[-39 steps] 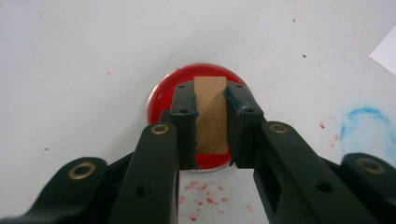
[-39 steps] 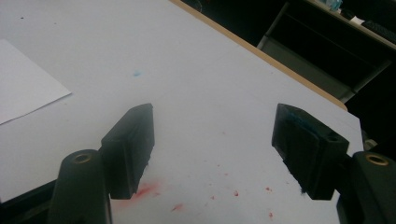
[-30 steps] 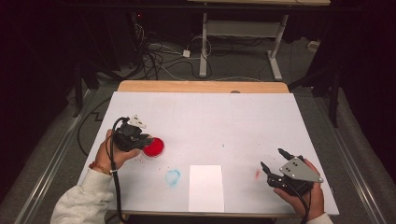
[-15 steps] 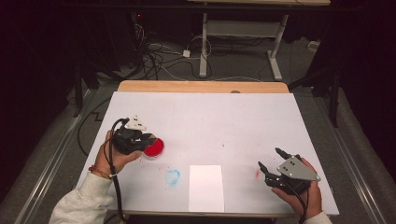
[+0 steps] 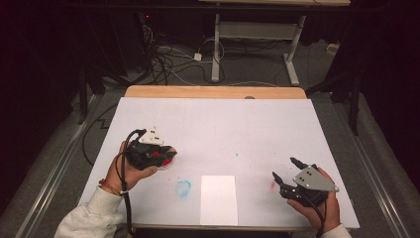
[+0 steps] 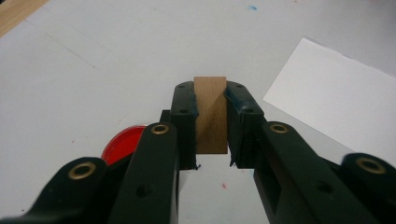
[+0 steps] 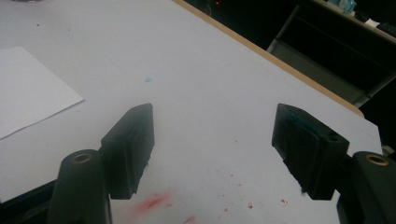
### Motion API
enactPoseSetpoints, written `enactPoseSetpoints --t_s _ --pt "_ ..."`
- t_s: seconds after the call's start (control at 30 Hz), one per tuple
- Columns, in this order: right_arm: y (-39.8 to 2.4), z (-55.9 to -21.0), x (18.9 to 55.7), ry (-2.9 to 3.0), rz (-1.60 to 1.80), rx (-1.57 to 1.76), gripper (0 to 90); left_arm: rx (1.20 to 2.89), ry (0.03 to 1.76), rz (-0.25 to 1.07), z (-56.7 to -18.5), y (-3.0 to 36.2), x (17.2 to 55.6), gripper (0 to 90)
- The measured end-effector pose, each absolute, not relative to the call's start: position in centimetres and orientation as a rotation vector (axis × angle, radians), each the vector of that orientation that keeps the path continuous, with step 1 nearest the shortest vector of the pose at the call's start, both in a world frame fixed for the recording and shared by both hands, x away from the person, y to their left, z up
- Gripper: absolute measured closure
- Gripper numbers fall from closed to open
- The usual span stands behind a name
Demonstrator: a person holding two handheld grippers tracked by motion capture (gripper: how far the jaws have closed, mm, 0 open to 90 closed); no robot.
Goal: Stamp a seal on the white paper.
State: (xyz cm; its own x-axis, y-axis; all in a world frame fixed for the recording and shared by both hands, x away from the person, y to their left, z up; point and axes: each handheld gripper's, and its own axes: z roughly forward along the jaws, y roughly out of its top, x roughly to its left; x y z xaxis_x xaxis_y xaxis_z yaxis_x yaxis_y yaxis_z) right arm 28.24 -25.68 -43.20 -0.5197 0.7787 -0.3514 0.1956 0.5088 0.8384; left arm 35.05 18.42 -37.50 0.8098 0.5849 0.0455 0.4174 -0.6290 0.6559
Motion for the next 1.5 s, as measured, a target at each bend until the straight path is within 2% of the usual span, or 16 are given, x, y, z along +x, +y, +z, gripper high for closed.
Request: enactPoseSetpoints --t_s 0.27,1.03,1.5 --pt "-25.5 -43.3 28.2 2.008 0.990 0.793 29.9 2.352 0.701 0.330 -37.4 17.4 34.6 73.7" --pt "-25.8 -43.2 27.8 1.998 0.977 0.800 29.8 2.455 0.419 0.266 -37.7 11.2 32.5 73.7" --pt "-25.7 -43.3 27.9 2.003 0.969 0.802 30.1 2.526 0.305 0.215 -39.4 7.3 31.5 73.7"
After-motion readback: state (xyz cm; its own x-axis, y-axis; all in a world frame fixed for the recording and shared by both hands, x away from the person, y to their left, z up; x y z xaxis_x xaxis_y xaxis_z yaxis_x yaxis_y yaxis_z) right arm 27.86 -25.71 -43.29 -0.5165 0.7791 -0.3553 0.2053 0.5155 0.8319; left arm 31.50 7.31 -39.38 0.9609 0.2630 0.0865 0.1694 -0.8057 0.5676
